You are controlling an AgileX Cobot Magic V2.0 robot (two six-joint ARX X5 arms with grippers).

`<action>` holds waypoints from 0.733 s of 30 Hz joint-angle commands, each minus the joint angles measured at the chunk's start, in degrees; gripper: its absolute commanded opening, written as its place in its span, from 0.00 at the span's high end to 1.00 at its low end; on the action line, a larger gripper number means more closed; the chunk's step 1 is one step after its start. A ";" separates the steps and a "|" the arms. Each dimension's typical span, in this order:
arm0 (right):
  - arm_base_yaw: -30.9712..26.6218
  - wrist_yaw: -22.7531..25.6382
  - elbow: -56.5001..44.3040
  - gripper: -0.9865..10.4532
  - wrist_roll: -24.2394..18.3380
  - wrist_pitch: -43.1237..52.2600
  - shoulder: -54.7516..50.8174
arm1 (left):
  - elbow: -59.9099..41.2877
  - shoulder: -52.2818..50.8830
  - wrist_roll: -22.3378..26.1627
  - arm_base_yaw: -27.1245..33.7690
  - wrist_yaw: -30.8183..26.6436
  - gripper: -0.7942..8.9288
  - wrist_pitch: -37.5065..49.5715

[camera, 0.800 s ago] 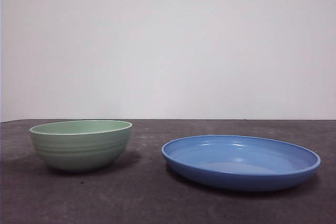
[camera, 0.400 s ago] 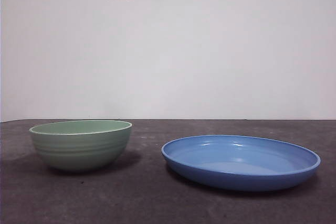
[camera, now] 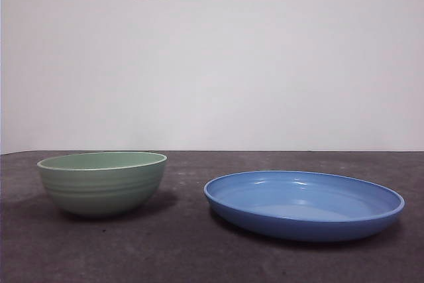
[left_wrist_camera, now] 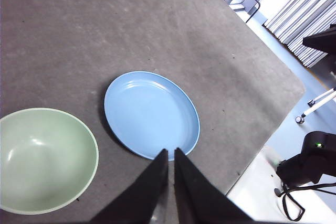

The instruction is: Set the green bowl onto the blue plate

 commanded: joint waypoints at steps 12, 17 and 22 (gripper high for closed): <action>0.22 -0.20 0.98 0.41 -0.42 0.55 0.26 | 1.38 0.74 1.70 -0.20 0.31 0.27 0.52; 0.22 -0.22 0.98 0.41 0.68 0.55 0.26 | 1.38 1.05 1.33 -0.20 -1.57 0.28 0.35; 0.22 -0.22 0.98 0.41 1.18 0.52 0.26 | 1.38 4.02 0.17 -0.09 -6.23 0.28 -1.36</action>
